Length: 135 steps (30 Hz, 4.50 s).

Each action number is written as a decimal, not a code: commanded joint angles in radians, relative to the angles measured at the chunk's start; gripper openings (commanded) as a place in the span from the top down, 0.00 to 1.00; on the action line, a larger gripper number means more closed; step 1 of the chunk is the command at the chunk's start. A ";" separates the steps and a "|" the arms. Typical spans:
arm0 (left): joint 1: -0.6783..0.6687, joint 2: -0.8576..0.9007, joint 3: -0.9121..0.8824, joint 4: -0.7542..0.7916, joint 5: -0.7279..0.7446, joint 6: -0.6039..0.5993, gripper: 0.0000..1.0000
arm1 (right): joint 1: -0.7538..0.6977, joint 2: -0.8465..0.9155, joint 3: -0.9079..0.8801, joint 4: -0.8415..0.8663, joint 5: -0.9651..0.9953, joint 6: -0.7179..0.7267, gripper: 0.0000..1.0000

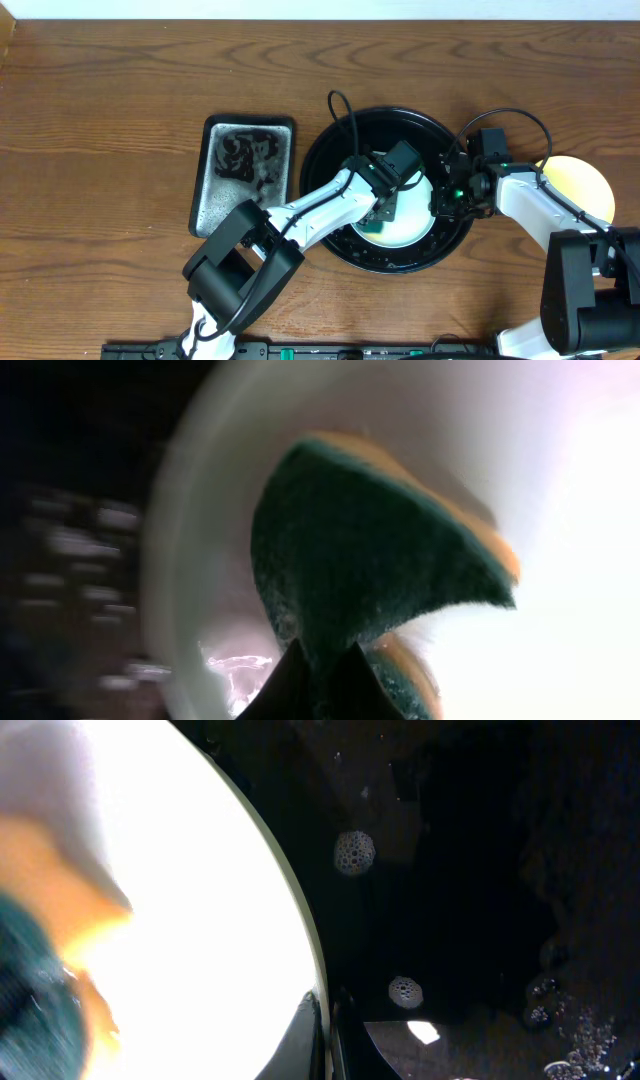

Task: Clean dirty plates on tray and stack at the side

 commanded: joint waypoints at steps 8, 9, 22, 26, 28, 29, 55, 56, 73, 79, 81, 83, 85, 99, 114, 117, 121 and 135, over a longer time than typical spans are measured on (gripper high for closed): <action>0.034 0.080 -0.035 0.006 -0.376 0.101 0.93 | 0.003 0.021 -0.015 -0.001 0.061 0.004 0.99; 0.034 0.080 -0.035 0.036 -0.283 0.100 0.93 | 0.003 0.021 -0.015 0.000 0.061 0.004 0.99; -0.012 0.081 -0.042 0.331 0.455 -0.042 0.93 | 0.003 0.021 -0.015 -0.001 0.061 0.004 0.99; -0.043 0.081 -0.042 0.318 0.478 -0.045 0.93 | 0.003 0.021 -0.015 -0.001 0.061 0.004 0.99; -0.049 0.081 -0.042 0.295 0.477 -0.044 0.93 | 0.003 0.021 -0.015 -0.001 0.061 0.004 0.99; -0.048 0.081 -0.042 0.281 0.476 -0.044 0.93 | 0.003 0.021 -0.015 -0.001 0.061 0.004 0.99; 0.061 -0.151 0.013 -0.082 -0.275 0.017 0.93 | 0.003 0.021 -0.015 0.013 0.069 0.003 0.99; 0.063 -0.178 0.013 -0.077 -0.272 0.017 0.93 | 0.003 0.021 -0.015 0.017 0.069 0.003 0.99; 0.450 -0.494 -0.034 -0.297 0.101 0.221 0.93 | 0.100 -0.315 -0.005 -0.145 0.282 0.042 0.99; 0.626 -0.494 -0.155 -0.255 0.226 0.287 0.92 | 0.203 -0.402 -0.005 -0.182 0.394 0.045 0.99; 0.655 -0.494 -0.185 -0.232 0.227 0.303 0.89 | 0.207 -0.392 -0.005 -0.175 0.373 0.045 0.99; 0.669 -0.493 -0.212 -0.209 0.227 0.321 0.87 | 0.187 -0.365 -0.005 -0.159 0.342 0.044 0.99; 0.670 -0.493 -0.240 -0.183 0.226 0.341 0.83 | 0.150 -0.323 -0.005 -0.129 0.253 0.021 0.94; 0.670 -0.584 -0.257 -0.154 0.365 0.346 0.60 | -0.033 -0.021 -0.005 0.019 -0.141 -0.169 0.72; 0.669 -0.788 -0.257 -0.191 0.405 0.346 0.18 | -0.013 -0.151 -0.005 0.011 0.016 -0.086 0.99; 0.669 -0.788 -0.257 -0.191 0.405 0.346 0.18 | 0.048 -0.277 -0.005 -0.036 0.169 -0.080 0.99; 0.669 -0.788 -0.257 -0.191 0.405 0.346 0.18 | 0.182 -0.415 -0.005 -0.079 0.430 -0.023 0.99; 0.669 -0.788 -0.257 -0.191 0.405 0.346 0.17 | 0.532 -0.628 -0.005 -0.086 1.005 0.033 0.99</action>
